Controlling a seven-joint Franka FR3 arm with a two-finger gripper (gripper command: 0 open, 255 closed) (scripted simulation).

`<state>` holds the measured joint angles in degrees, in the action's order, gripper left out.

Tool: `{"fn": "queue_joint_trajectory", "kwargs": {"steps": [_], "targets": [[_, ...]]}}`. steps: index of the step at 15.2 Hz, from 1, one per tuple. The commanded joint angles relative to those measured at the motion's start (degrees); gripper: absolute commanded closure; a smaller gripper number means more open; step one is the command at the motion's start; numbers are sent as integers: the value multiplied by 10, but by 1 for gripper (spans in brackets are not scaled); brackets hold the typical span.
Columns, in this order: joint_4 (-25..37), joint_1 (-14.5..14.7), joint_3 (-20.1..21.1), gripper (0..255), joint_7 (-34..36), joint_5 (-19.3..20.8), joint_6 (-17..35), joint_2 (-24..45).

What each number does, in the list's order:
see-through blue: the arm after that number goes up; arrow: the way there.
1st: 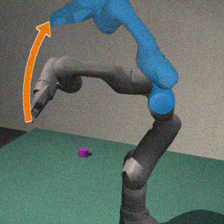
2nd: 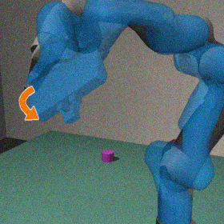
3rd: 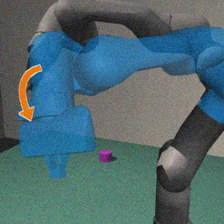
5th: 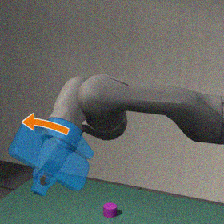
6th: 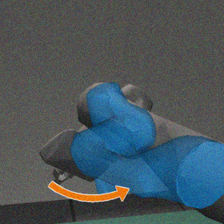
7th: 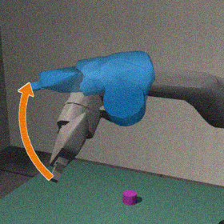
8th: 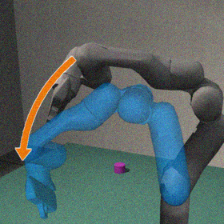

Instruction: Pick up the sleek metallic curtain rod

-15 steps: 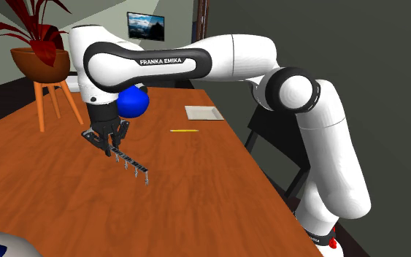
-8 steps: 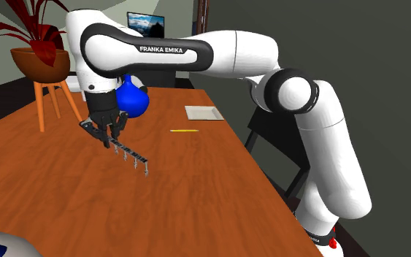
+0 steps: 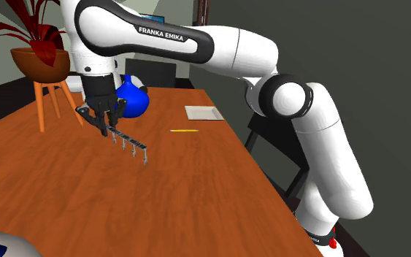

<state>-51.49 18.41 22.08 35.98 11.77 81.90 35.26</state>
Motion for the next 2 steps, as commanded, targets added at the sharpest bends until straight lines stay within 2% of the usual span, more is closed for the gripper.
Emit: {"fn": "queue_joint_trajectory", "kwargs": {"steps": [1,2], "targets": [[24,5,-1,255,-1,2,-16,8],[23,4,-1,255,-1,2,-15,8]]}}
